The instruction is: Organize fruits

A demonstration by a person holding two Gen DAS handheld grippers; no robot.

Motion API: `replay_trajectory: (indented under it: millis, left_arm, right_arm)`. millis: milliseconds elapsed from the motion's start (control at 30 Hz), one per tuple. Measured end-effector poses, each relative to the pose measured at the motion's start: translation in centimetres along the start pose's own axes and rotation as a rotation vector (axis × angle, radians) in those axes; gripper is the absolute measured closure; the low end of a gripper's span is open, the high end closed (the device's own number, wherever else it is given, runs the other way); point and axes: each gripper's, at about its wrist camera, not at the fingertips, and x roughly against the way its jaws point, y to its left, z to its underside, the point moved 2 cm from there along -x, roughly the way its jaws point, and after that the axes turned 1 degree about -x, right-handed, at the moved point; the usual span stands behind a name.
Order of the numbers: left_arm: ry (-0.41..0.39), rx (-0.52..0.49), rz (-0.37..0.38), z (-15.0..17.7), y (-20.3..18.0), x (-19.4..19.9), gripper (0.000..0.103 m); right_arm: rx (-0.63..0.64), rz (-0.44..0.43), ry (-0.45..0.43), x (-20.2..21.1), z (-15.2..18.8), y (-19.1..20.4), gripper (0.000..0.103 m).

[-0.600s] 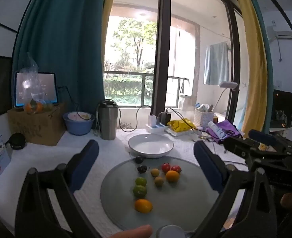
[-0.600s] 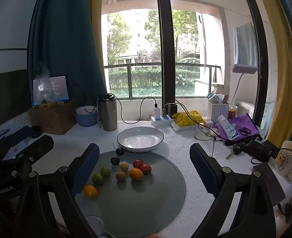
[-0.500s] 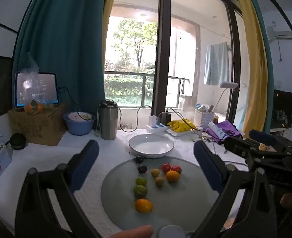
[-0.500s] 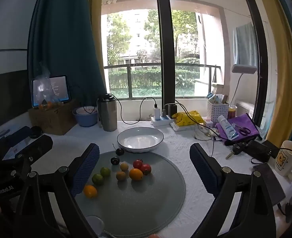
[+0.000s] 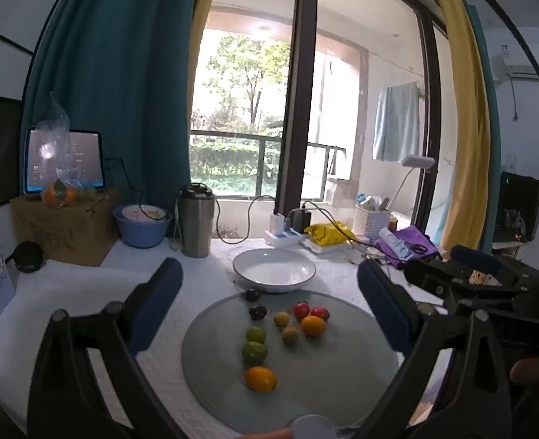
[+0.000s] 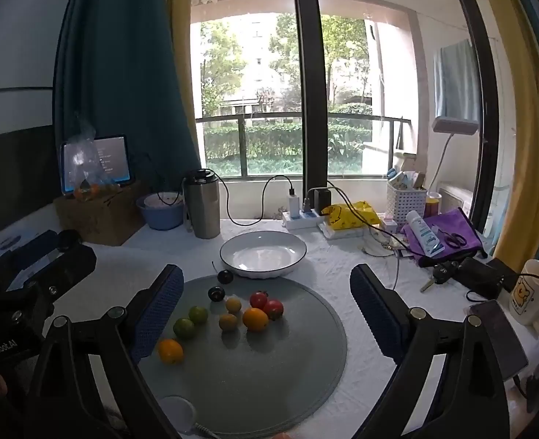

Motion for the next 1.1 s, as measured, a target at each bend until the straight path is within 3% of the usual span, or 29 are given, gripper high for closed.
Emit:
replay_trajectory:
  millis: [1100]
  left_arm:
    - [-0.012,0.011,0.002,0.3,0.09,0.34,0.006]
  right_arm:
    - [0.008,0.0,0.003,0.1,0.13,0.32,0.009]
